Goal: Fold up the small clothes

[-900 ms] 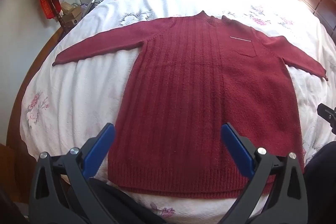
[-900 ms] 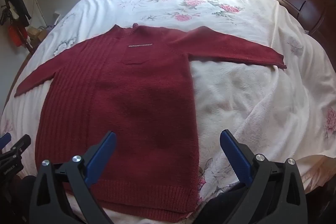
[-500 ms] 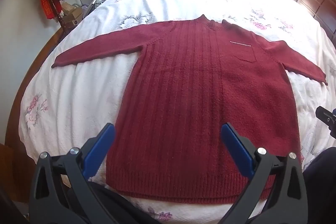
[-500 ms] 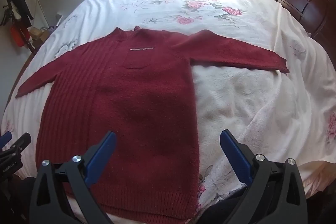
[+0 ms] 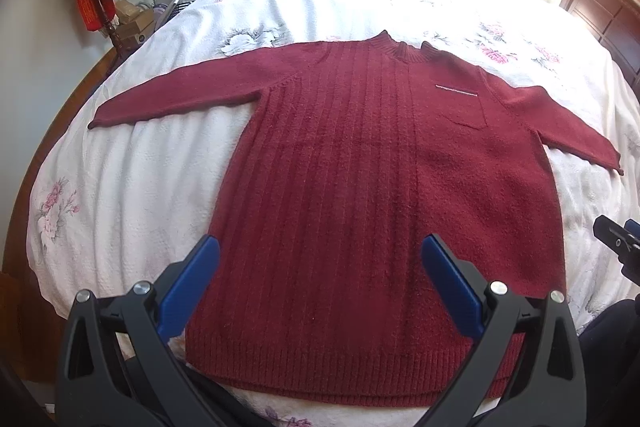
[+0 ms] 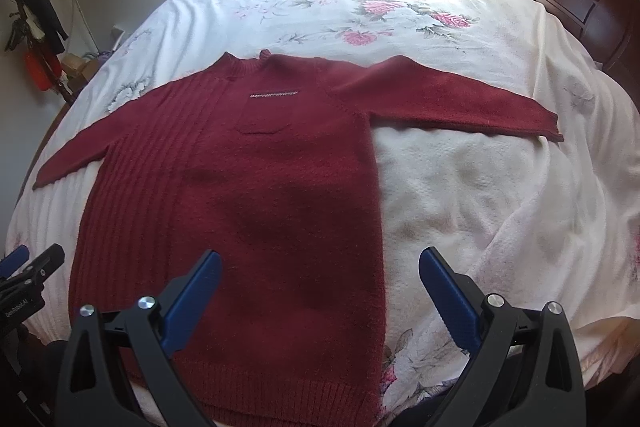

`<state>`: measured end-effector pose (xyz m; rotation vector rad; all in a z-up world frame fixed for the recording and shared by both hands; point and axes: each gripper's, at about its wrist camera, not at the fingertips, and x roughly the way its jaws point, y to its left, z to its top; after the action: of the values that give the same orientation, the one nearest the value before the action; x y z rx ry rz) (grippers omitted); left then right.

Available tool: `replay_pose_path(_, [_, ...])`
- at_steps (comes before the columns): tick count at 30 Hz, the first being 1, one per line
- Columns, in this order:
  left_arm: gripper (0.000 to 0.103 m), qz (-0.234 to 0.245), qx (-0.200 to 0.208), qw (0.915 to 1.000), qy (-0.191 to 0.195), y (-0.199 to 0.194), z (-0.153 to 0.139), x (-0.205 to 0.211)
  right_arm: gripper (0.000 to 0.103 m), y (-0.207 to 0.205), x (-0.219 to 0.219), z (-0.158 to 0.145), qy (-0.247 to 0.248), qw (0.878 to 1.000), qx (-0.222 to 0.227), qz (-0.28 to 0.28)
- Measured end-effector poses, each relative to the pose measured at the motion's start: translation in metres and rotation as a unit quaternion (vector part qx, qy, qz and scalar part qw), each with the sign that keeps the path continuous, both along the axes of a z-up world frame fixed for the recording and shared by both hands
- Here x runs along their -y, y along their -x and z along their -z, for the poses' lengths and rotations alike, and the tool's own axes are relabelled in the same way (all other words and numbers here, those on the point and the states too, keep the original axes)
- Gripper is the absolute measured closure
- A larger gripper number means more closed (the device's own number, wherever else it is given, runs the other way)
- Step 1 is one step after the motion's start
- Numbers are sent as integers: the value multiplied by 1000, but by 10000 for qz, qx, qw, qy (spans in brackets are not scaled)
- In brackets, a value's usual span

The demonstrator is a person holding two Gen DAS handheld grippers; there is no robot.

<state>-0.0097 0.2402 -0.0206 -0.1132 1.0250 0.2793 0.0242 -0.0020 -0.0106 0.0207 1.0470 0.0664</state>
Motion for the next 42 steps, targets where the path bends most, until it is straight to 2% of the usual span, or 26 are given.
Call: replay_pose_path(42, [3, 57, -123, 9999, -60, -12, 21, -3, 4, -11, -1, 17, -22, 10000, -76, -39])
